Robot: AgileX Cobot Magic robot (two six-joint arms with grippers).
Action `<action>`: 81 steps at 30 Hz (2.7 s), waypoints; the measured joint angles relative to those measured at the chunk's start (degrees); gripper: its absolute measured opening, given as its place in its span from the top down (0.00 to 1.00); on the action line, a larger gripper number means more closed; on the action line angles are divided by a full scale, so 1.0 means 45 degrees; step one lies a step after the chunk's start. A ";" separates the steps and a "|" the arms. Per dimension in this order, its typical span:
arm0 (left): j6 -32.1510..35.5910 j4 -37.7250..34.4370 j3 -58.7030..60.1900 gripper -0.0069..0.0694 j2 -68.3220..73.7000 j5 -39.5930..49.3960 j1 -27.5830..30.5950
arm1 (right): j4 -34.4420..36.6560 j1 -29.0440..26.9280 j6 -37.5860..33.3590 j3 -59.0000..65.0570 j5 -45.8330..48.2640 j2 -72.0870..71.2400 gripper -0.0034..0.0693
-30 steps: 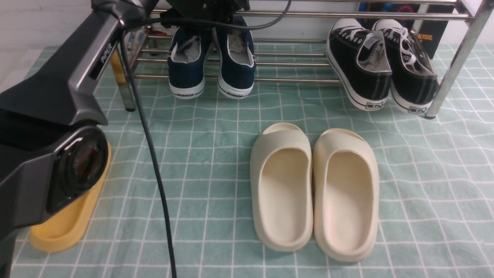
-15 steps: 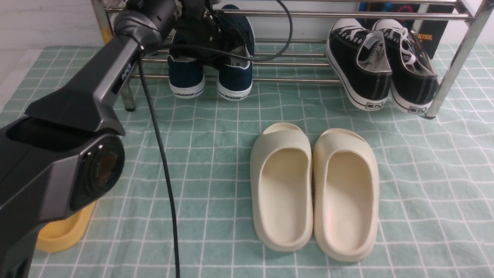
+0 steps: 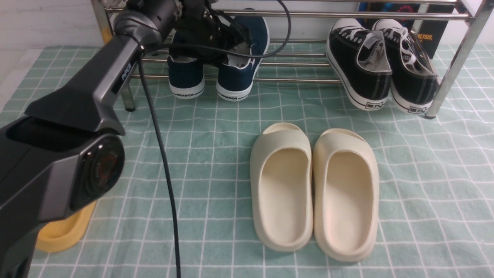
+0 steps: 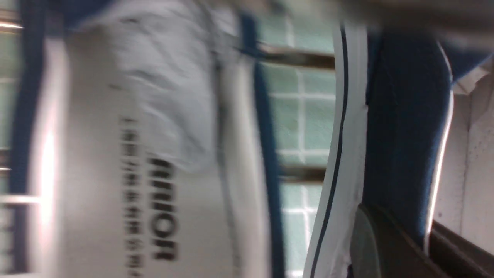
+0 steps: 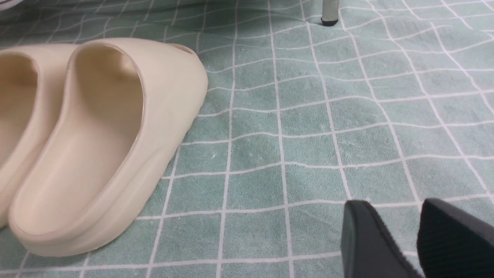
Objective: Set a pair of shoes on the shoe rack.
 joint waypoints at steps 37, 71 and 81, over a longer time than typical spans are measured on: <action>0.1551 0.0423 0.1312 0.68 -0.4754 0.2987 0.0036 | 0.0000 0.0000 0.0000 0.0000 0.0000 0.0000 0.62; -0.3109 0.2676 2.7901 0.91 -2.4761 -0.9060 0.0024 | 0.0000 0.0000 0.0000 0.0000 0.0000 0.0000 0.62; -0.1496 0.3251 2.9064 0.90 -2.5981 -0.9562 0.0024 | 0.0000 0.0000 0.0000 0.0000 0.0000 0.0000 0.62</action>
